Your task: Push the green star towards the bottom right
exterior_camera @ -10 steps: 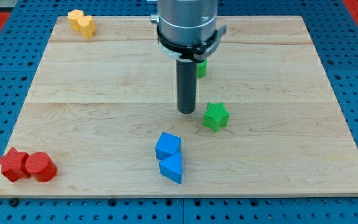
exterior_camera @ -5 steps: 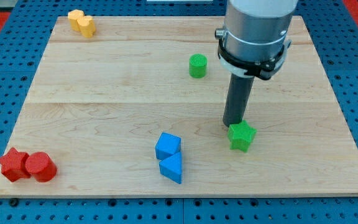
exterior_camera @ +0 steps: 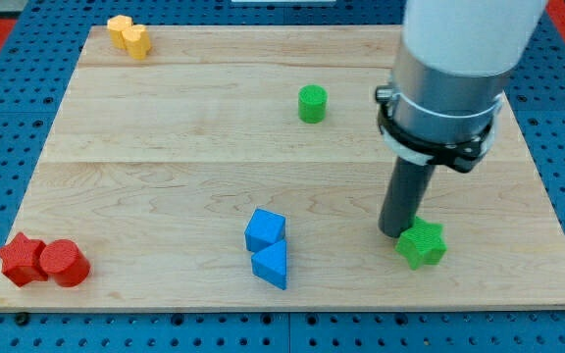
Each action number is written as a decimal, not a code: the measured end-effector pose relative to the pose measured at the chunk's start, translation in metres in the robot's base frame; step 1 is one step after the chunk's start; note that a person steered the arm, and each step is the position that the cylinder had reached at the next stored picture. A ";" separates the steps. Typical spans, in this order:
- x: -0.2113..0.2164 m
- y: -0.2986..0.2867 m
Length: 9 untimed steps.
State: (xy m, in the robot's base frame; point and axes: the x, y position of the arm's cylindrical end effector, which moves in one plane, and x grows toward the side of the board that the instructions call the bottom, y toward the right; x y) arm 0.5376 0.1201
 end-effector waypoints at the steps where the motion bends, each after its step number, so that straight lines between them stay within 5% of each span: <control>1: 0.001 0.016; 3: 0.028 -0.007; 6: 0.023 0.036; 9: -0.033 0.051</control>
State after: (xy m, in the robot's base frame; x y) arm 0.5049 0.1710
